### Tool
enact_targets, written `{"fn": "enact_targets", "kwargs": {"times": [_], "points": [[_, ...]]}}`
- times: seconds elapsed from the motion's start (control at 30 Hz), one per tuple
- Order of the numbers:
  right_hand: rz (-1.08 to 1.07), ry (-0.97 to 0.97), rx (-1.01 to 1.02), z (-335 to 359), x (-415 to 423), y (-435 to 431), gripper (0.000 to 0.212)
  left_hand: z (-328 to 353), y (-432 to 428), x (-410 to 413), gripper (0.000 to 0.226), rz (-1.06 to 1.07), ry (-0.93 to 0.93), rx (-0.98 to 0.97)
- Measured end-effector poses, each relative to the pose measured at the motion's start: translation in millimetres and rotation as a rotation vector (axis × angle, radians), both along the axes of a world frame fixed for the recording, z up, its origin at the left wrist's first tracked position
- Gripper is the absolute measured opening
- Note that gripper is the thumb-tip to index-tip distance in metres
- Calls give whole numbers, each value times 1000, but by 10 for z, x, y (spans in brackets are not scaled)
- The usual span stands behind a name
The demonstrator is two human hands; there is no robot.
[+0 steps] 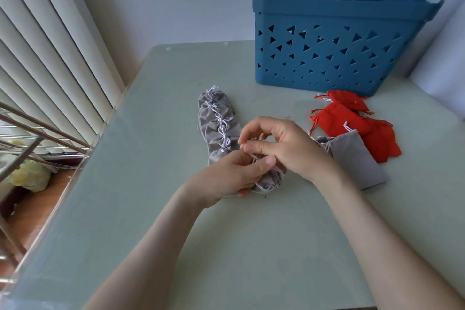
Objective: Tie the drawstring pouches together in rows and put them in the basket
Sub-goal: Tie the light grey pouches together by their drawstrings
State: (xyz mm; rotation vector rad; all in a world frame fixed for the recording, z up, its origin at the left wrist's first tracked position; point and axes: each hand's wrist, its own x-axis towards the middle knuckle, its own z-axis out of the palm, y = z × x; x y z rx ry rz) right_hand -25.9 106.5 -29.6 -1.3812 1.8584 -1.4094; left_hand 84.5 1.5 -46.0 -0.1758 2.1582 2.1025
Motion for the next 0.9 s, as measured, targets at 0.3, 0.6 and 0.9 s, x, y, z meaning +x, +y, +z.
{"fn": "enact_targets", "kwargs": {"times": [0.3, 0.6, 0.9], "points": [[-94, -211, -45, -28, -85, 13, 10, -11, -95, -50, 42, 105, 118, 206], [95, -335, -83, 35, -54, 54, 13, 20, -167, -22, 51, -57, 89, 526], [-190, -252, -144, -30, -133, 18, 9, 22, -181, -65, 49, 264, 70, 498]]}}
